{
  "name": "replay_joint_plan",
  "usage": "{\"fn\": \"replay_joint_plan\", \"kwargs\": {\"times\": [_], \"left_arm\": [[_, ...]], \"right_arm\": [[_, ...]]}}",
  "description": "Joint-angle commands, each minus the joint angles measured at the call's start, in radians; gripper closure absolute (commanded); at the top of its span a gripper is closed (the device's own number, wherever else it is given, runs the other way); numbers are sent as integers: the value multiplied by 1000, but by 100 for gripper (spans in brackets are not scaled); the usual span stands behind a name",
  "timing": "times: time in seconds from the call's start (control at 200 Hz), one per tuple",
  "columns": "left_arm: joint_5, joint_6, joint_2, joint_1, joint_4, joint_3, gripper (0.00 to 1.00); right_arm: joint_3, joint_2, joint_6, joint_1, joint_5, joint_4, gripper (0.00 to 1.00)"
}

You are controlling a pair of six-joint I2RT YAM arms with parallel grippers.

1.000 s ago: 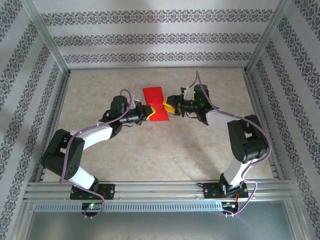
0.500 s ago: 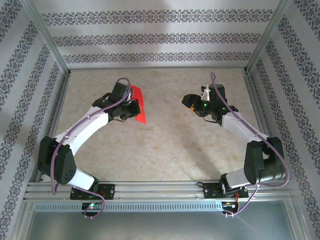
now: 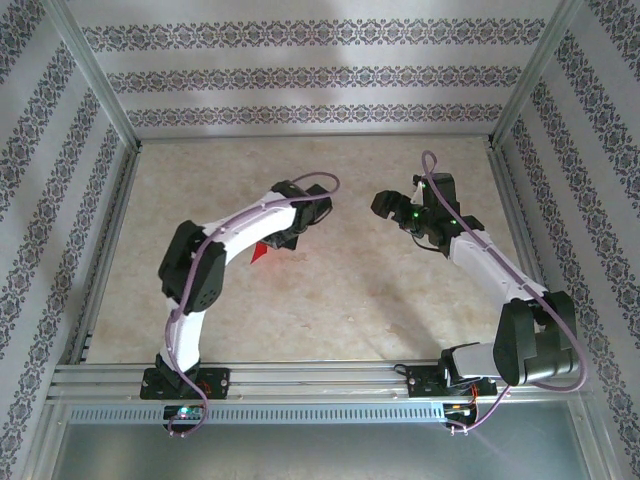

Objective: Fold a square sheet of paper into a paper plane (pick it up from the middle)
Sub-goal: Turn over the paper at the center of the table, then move the paper to the center of the table.

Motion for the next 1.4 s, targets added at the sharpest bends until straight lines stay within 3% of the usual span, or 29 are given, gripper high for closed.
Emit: {"fn": "replay_joint_plan", "kwargs": {"times": [0.0,0.09,0.265,0.5,0.595,0.744,1.004,1.189,1.394], "left_arm": [[-37,-35,58,-25,-82,59,94],[4,-55,95,-37,-18,53,86],[240,-33,77,-34,153,8,67],[605,-42,-181,73,483,-214,37],[680,-85,-305,155,598,-344,28],[678,-135,-482,307,676,-551,19],[632,-154,-744,535,680,-798,0],[645,-158,-839,611,676,-870,0],[664,-159,-850,628,688,-888,0]], "right_arm": [[-24,-22,-16,10,53,-14,11],[-32,-23,-12,9,62,-13,11],[-38,-5,5,10,63,-15,12],[2,84,-5,68,13,-13,10],[40,148,-9,139,10,-12,2],[131,272,2,291,-10,2,4],[355,525,36,502,-79,11,16],[516,687,34,562,-137,-44,22],[661,815,6,581,-141,-164,23]]}}
